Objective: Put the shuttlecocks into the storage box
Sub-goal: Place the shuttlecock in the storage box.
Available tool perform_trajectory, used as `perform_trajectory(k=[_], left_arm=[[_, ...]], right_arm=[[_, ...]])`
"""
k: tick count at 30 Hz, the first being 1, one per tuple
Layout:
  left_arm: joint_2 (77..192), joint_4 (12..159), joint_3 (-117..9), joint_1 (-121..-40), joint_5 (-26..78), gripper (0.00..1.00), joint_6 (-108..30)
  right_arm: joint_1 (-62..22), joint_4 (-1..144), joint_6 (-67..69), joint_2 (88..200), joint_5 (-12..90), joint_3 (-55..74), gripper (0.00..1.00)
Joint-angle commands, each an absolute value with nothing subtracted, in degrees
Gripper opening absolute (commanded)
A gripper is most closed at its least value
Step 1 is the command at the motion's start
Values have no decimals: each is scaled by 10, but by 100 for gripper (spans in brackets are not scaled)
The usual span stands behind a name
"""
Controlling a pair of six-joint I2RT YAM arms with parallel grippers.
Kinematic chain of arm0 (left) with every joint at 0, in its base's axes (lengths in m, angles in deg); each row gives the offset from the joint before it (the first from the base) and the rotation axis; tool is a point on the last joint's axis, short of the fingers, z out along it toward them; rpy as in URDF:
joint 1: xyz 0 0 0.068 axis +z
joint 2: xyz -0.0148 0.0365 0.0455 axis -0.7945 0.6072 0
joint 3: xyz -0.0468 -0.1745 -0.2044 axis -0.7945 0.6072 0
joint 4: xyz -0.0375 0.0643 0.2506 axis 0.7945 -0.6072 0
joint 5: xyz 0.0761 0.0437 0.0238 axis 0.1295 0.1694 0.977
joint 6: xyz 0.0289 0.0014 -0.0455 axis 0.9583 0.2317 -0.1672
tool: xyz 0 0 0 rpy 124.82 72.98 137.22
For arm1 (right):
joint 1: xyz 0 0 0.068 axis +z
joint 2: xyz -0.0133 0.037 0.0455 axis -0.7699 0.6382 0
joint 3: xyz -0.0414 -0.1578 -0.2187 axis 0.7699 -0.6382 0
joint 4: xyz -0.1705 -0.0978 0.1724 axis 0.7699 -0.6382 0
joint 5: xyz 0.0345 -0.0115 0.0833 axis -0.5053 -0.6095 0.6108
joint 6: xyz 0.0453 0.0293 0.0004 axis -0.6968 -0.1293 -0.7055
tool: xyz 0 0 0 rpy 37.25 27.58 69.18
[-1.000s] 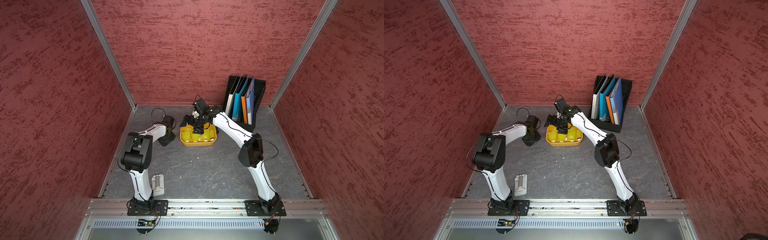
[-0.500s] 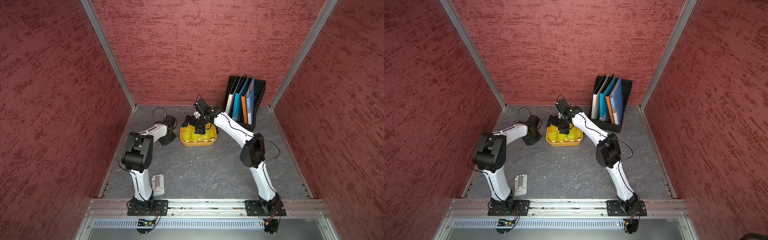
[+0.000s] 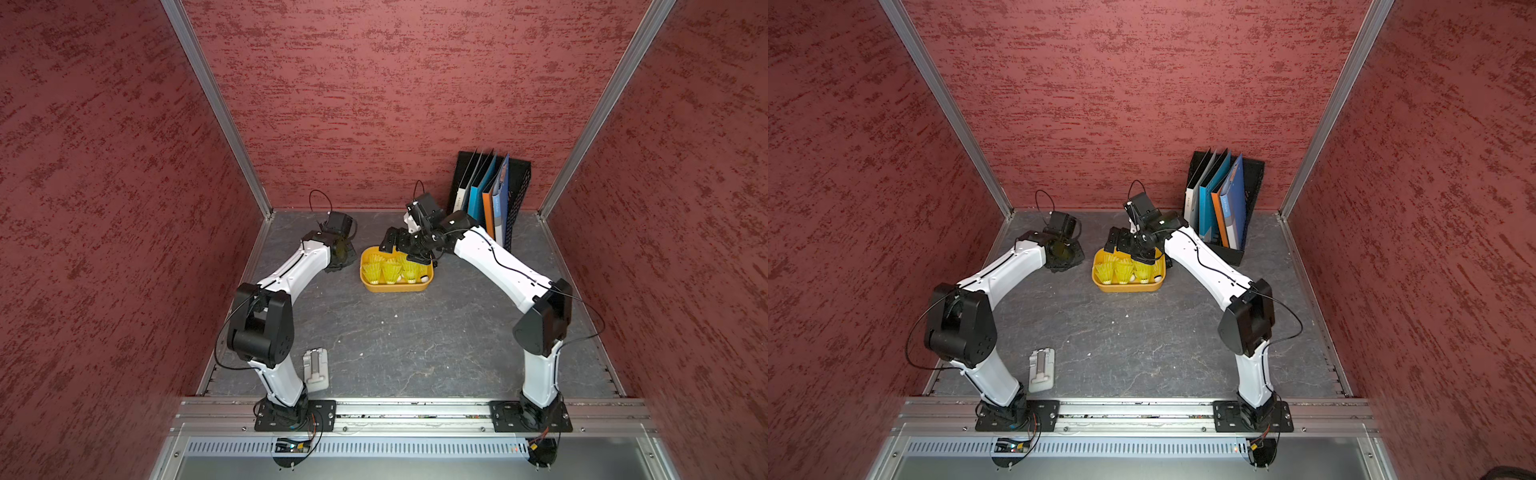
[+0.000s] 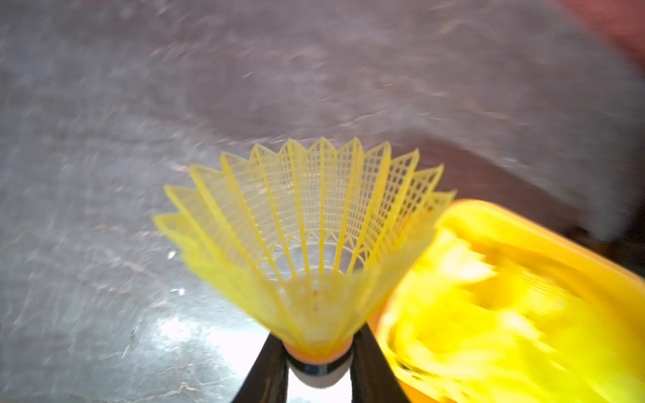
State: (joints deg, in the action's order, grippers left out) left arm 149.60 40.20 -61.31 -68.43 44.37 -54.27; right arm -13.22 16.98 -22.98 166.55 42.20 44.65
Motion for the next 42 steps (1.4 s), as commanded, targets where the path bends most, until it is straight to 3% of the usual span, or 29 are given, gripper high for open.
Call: perform_trajectory(k=[1, 9, 18, 42], left_arm=[[1497, 425, -638, -705, 374, 18, -478], [1538, 445, -675, -719, 300, 18, -437], [1574, 450, -684, -715, 268, 18, -416], [1603, 404, -689, -712, 291, 19, -406]], right_arm=[[-137, 201, -211, 1635, 387, 394, 98], [-145, 229, -219, 1606, 393, 325, 98], [-157, 218, -229, 1632, 403, 347, 98], [-165, 199, -230, 1675, 417, 407, 99]])
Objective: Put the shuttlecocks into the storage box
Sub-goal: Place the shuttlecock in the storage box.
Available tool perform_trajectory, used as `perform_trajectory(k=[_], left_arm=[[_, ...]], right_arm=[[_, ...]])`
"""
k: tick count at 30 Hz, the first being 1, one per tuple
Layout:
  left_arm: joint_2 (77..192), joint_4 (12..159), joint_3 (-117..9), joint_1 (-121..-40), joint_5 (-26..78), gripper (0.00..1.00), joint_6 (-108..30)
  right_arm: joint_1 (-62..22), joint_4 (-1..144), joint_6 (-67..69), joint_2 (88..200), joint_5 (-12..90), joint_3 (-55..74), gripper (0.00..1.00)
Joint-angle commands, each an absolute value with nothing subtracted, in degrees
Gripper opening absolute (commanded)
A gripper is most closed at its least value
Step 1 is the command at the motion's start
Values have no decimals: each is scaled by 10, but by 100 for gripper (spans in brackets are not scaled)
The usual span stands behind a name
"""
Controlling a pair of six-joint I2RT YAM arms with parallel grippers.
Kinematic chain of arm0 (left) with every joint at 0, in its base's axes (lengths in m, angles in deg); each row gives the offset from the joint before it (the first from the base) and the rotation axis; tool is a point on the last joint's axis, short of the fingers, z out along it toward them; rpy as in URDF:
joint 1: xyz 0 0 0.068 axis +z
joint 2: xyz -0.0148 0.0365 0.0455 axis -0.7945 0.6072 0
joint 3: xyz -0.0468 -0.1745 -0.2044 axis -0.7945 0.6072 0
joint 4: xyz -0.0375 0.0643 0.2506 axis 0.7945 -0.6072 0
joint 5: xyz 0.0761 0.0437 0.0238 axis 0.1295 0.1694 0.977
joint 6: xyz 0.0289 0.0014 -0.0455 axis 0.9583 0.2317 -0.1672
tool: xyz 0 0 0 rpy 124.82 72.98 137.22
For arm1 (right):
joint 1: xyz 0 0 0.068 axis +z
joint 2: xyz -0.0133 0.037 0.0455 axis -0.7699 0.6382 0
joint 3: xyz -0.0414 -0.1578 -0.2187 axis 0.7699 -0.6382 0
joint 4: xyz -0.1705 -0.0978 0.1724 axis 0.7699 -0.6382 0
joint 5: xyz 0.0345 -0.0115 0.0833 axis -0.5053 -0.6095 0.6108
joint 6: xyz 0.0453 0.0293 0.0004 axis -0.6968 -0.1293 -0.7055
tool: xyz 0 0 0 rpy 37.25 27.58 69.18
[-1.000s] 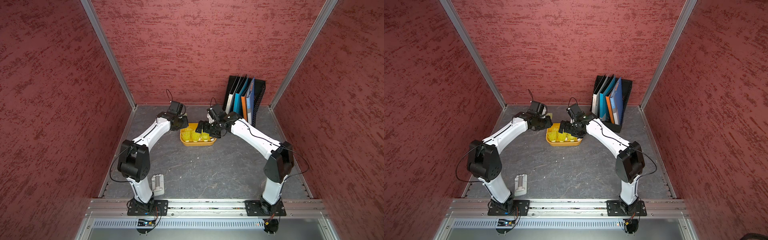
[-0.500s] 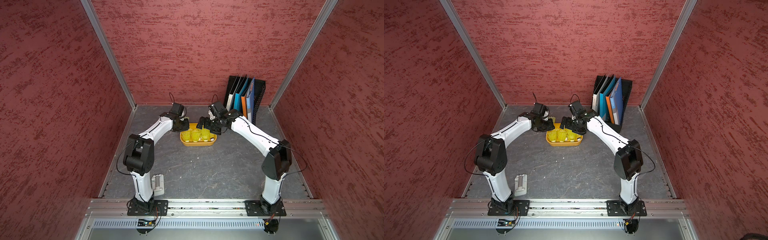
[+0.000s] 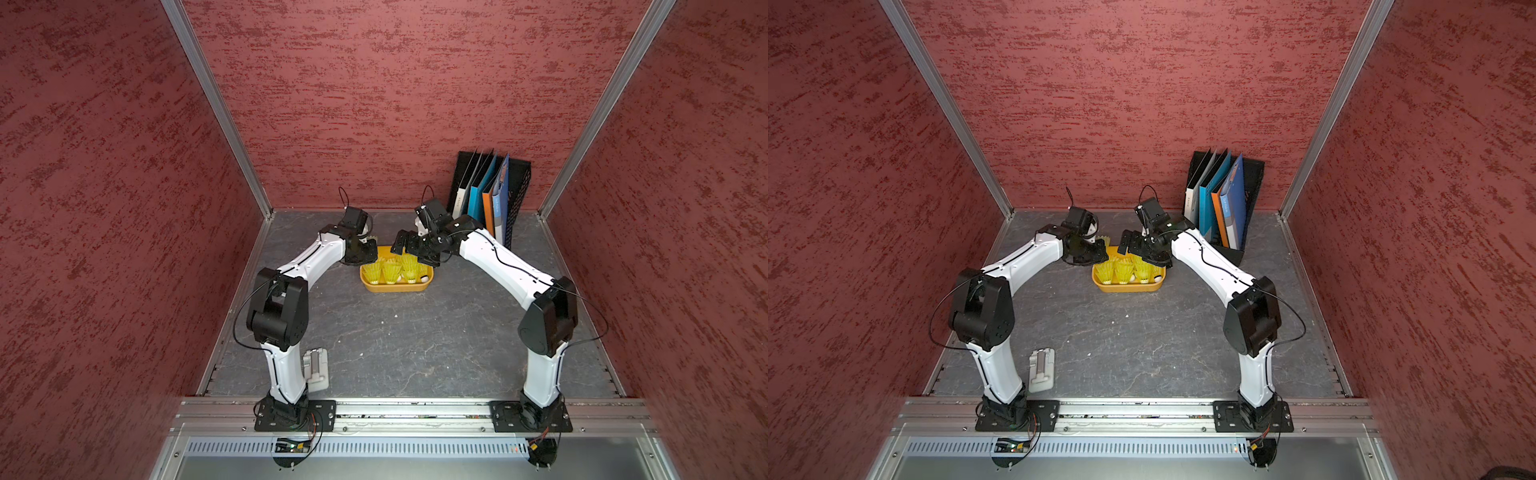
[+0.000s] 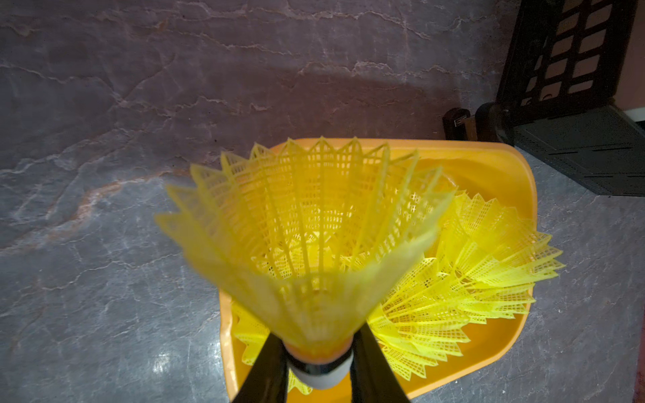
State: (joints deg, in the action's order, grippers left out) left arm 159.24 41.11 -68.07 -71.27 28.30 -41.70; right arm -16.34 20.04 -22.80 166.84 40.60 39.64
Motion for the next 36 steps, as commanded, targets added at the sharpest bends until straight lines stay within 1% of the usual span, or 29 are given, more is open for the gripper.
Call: perform_trajectory(k=[1, 12, 18, 22, 24, 27, 32, 36], left_arm=[[1603, 406, -688, -711, 290, 19, -405], [1608, 403, -686, -710, 288, 20, -402], [1610, 400, -691, -708, 287, 20, -402], [1614, 393, -697, -708, 283, 24, -402], [1612, 392, -698, -708, 280, 27, -402], [1607, 386, -699, -707, 276, 36, -406], [1592, 380, -701, -705, 271, 43, -417], [1578, 377, -704, -702, 269, 43, -426]], right_arm=[[-166, 198, -232, 1677, 419, 408, 98], [-180, 160, -247, 1739, 455, 479, 99], [-180, 162, -256, 1745, 456, 492, 98], [-180, 161, -256, 1745, 457, 491, 98], [-180, 161, -256, 1744, 455, 489, 98], [-180, 162, -256, 1743, 454, 490, 98], [-180, 162, -255, 1747, 453, 494, 98], [-180, 162, -253, 1748, 449, 498, 99]])
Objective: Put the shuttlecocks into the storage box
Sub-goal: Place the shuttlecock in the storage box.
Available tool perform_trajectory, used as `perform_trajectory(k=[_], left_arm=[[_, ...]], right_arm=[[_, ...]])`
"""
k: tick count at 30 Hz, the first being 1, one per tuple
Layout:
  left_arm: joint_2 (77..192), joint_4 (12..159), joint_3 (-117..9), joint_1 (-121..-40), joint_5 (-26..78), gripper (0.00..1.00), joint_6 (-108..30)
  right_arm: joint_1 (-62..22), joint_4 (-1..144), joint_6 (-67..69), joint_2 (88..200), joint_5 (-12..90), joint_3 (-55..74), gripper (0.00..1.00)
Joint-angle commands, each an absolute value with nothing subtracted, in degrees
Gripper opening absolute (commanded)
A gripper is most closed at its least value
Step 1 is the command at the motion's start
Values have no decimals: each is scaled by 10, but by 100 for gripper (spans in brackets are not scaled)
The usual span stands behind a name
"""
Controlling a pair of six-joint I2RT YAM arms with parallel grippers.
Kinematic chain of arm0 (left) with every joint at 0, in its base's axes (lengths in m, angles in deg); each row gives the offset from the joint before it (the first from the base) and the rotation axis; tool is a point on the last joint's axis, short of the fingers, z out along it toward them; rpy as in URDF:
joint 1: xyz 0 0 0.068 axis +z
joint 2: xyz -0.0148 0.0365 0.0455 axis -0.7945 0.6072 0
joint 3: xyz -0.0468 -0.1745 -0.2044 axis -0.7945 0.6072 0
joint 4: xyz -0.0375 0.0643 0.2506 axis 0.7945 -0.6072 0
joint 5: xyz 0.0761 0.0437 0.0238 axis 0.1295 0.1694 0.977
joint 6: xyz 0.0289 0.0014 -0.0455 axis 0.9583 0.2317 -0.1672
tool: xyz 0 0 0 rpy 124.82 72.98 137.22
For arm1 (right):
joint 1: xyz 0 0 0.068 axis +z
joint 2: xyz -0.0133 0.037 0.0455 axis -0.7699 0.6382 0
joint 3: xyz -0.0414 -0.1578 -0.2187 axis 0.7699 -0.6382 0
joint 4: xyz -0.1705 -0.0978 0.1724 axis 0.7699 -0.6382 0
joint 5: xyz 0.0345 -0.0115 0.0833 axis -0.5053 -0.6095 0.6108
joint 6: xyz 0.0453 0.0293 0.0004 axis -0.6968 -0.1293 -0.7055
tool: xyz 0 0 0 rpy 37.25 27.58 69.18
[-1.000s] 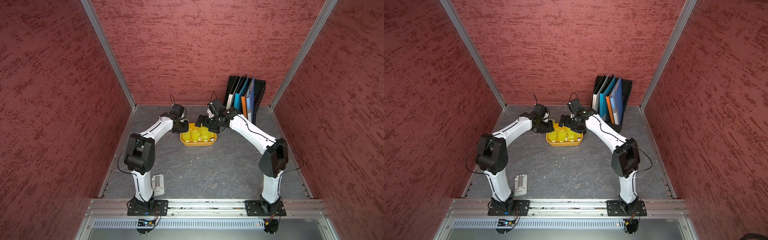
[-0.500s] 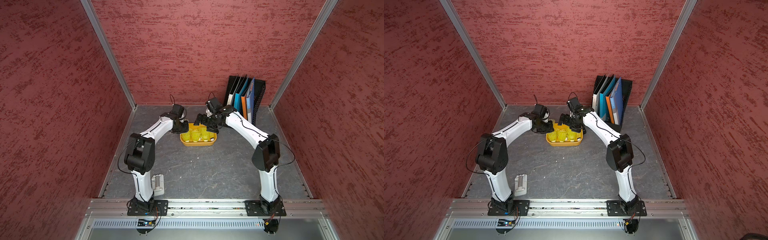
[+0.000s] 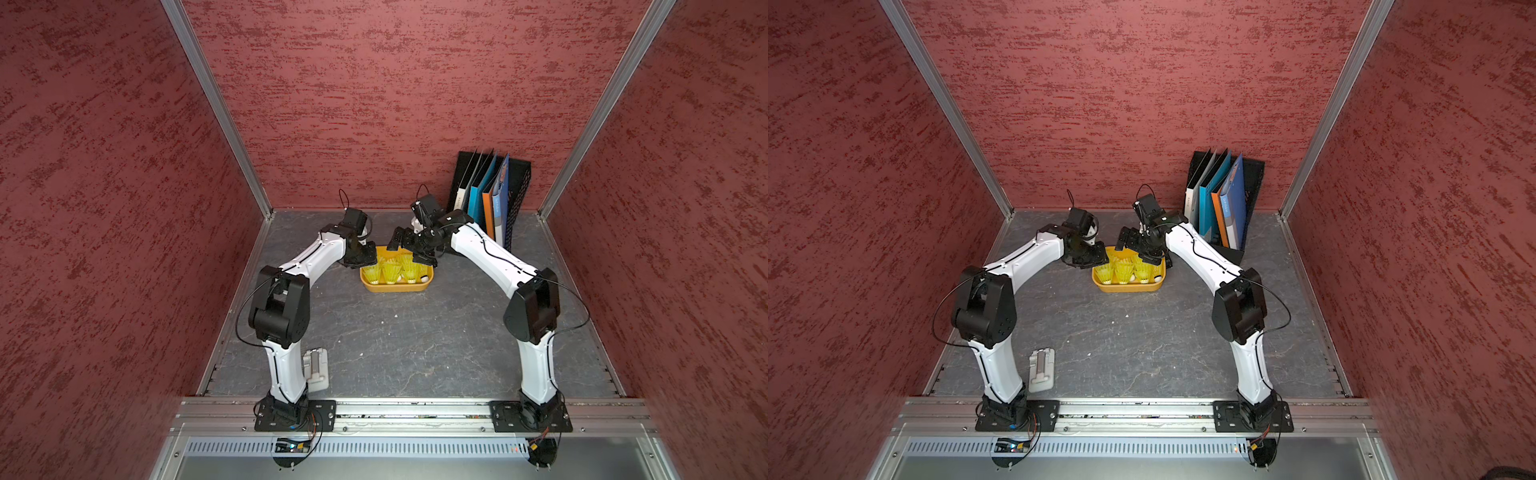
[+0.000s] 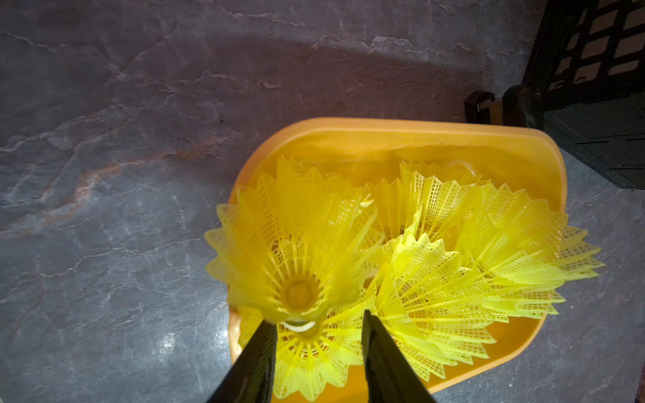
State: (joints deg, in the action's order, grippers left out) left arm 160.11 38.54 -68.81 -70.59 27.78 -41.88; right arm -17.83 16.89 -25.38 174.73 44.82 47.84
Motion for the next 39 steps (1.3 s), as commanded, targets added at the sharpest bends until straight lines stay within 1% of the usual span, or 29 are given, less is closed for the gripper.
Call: perform_trajectory(k=[1, 5, 8, 10, 18, 21, 22, 23, 29, 32, 36, 39], left_arm=[[1575, 376, -704, -700, 267, 43, -431], [1556, 378, -699, -697, 260, 45, -442], [1544, 379, -698, -694, 248, 49, -448], [1540, 374, -700, -692, 237, 54, -448], [1517, 361, -685, -671, 186, 57, -456], [1503, 368, -672, -660, 165, 60, -466], [1496, 370, -666, -657, 163, 75, -468], [1491, 371, -662, -656, 161, 99, -468], [1440, 389, -615, -641, 164, 100, -473], [1409, 418, -580, -628, 146, 100, -483], [1367, 466, -534, -609, 113, 100, -490], [1342, 483, -513, -598, 110, 100, -492]], right_arm=[[-180, 162, -252, 1748, 447, 498, 98], [-180, 161, -250, 1745, 437, 501, 98], [-180, 159, -247, 1744, 431, 502, 99], [-180, 160, -246, 1745, 429, 503, 98], [-183, 150, -235, 1759, 425, 528, 98], [-183, 146, -226, 1765, 426, 539, 98], [-184, 144, -224, 1767, 426, 542, 99], [-185, 141, -221, 1766, 425, 544, 98], [-186, 130, -202, 1758, 407, 544, 98], [-186, 132, -184, 1742, 395, 529, 98], [-186, 152, -155, 1705, 379, 486, 99], [-188, 183, -140, 1670, 374, 437, 99]])
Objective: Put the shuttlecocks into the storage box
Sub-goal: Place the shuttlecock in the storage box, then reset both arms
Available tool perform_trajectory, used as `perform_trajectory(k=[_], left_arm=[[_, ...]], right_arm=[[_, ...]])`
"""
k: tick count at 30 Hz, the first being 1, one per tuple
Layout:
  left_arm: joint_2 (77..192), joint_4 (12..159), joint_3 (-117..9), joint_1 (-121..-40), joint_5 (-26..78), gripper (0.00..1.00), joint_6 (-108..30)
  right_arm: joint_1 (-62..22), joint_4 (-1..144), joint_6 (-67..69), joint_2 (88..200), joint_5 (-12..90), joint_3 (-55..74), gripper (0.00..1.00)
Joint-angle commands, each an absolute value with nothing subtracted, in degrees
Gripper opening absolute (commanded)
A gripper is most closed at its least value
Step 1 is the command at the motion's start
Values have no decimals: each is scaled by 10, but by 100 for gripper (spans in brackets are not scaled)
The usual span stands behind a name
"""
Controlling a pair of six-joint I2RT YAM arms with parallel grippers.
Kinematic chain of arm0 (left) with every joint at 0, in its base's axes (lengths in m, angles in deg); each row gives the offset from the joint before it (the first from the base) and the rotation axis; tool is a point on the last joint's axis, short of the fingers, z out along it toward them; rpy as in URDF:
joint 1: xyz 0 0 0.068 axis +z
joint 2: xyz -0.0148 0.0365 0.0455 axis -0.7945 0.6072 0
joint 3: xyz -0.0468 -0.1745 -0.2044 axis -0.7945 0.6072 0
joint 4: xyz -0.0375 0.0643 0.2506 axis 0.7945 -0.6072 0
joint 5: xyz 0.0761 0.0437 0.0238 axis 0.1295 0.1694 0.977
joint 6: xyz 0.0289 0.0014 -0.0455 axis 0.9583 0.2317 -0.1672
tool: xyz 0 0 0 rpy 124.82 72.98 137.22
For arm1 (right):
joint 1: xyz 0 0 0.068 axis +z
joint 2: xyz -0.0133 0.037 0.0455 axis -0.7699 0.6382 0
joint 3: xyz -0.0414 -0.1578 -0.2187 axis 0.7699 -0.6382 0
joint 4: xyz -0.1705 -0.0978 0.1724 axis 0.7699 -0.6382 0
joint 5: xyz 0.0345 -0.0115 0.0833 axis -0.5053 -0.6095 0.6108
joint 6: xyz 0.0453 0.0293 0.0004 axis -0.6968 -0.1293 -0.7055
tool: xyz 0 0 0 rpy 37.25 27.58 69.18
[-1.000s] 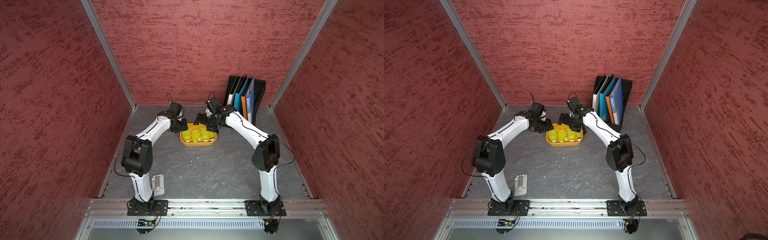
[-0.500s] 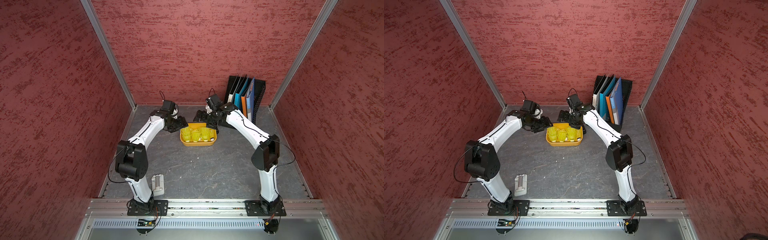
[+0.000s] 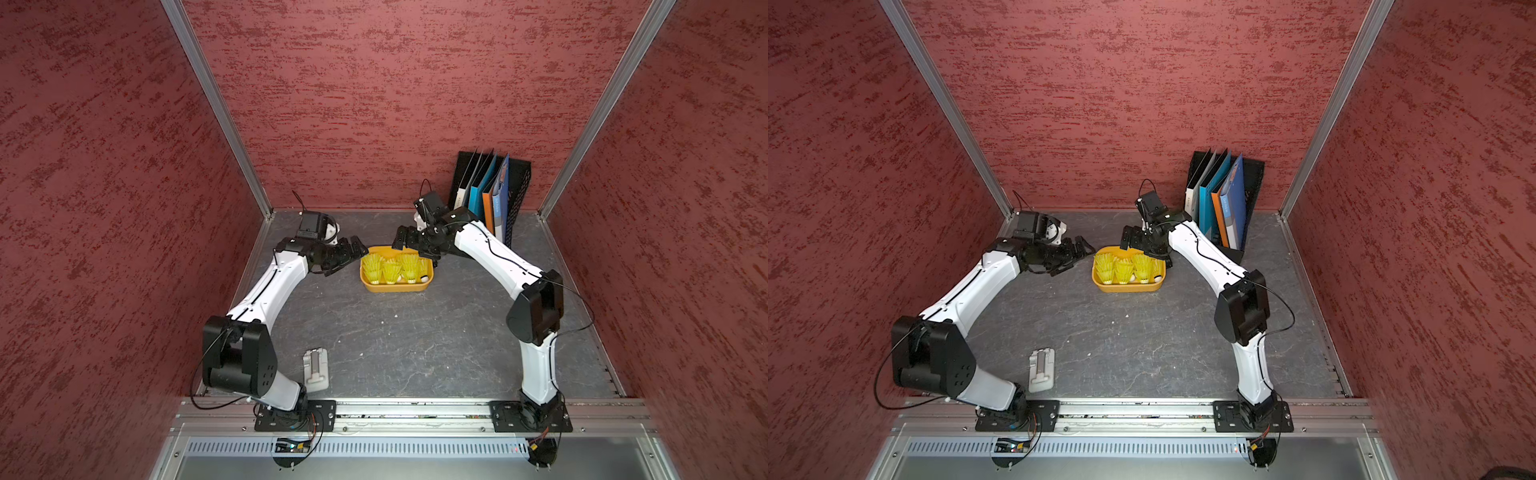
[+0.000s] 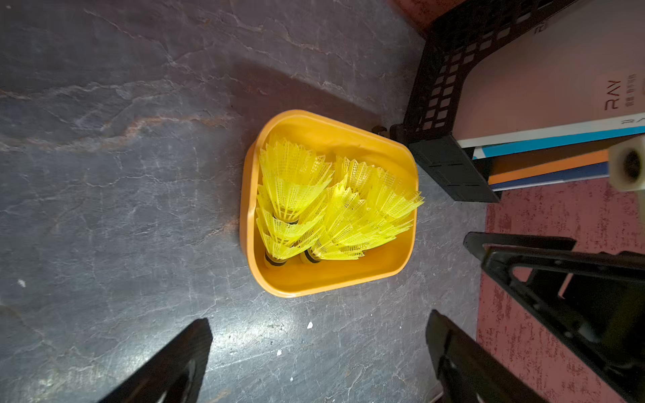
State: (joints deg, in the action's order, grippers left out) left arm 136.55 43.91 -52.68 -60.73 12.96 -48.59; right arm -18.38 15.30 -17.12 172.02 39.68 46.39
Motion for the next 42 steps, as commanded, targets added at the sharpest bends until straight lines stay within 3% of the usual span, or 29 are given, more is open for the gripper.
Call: perform_trajectory(k=[1, 7, 13, 15, 20, 26, 30, 35, 39, 42], left_arm=[[1335, 486, -509, -595, 111, 100, -490], [1293, 503, -487, -580, 130, 100, -474], [1225, 509, -444, -583, 330, 100, -496], [1193, 536, -407, -580, 381, 100, -499], [1160, 628, -319, -540, 333, 100, -474], [1191, 603, -307, -522, 361, 100, -366], [1200, 667, -267, -481, 342, 100, -323], [1193, 873, -167, -456, 383, 100, -321], [1239, 991, -130, -448, 407, 100, -314], [1285, 1063, -117, -434, 366, 100, -321]], right_arm=[[-191, 198, -137, 1656, 377, 418, 99], [-214, 327, -125, 1550, 370, 261, 99], [-260, 387, -113, 1467, 362, 161, 99], [-266, 396, -105, 1431, 285, 126, 99], [-278, 494, -32, 1320, 102, -13, 99], [-305, 692, 70, 1205, 4, -213, 99], [-308, 780, 133, 1182, -24, -306, 99], [-315, 838, 136, 1216, -26, -359, 99], [-318, 838, 153, 1278, -25, -320, 99], [-320, 845, 168, 1314, -25, -296, 99]])
